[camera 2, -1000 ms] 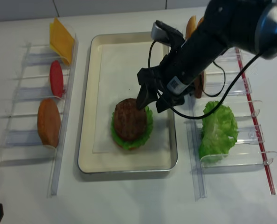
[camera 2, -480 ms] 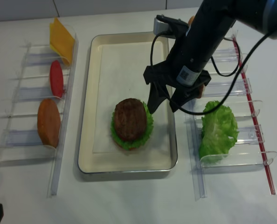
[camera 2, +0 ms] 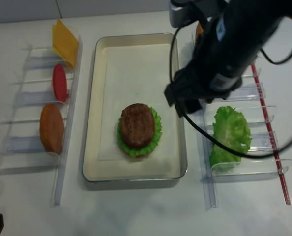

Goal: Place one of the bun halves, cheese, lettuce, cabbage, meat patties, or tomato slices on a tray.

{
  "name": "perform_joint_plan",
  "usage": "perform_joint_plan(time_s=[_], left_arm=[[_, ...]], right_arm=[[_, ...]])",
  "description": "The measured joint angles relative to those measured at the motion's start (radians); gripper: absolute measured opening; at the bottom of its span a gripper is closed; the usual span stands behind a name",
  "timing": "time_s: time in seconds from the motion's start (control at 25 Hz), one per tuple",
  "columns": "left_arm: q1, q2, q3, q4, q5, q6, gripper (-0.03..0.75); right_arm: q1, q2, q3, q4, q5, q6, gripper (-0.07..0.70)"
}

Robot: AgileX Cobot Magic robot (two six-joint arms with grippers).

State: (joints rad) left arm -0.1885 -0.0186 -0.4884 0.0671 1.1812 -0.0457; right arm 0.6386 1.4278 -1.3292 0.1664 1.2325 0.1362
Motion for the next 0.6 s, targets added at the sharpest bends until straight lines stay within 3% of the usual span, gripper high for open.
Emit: perform_joint_plan(time_s=[0.6], left_arm=[[0.000, 0.000, 0.000, 0.000, 0.000, 0.000, 0.224]], right_arm=[[0.018, -0.535, 0.306, -0.050, 0.018, 0.020, 0.492]])
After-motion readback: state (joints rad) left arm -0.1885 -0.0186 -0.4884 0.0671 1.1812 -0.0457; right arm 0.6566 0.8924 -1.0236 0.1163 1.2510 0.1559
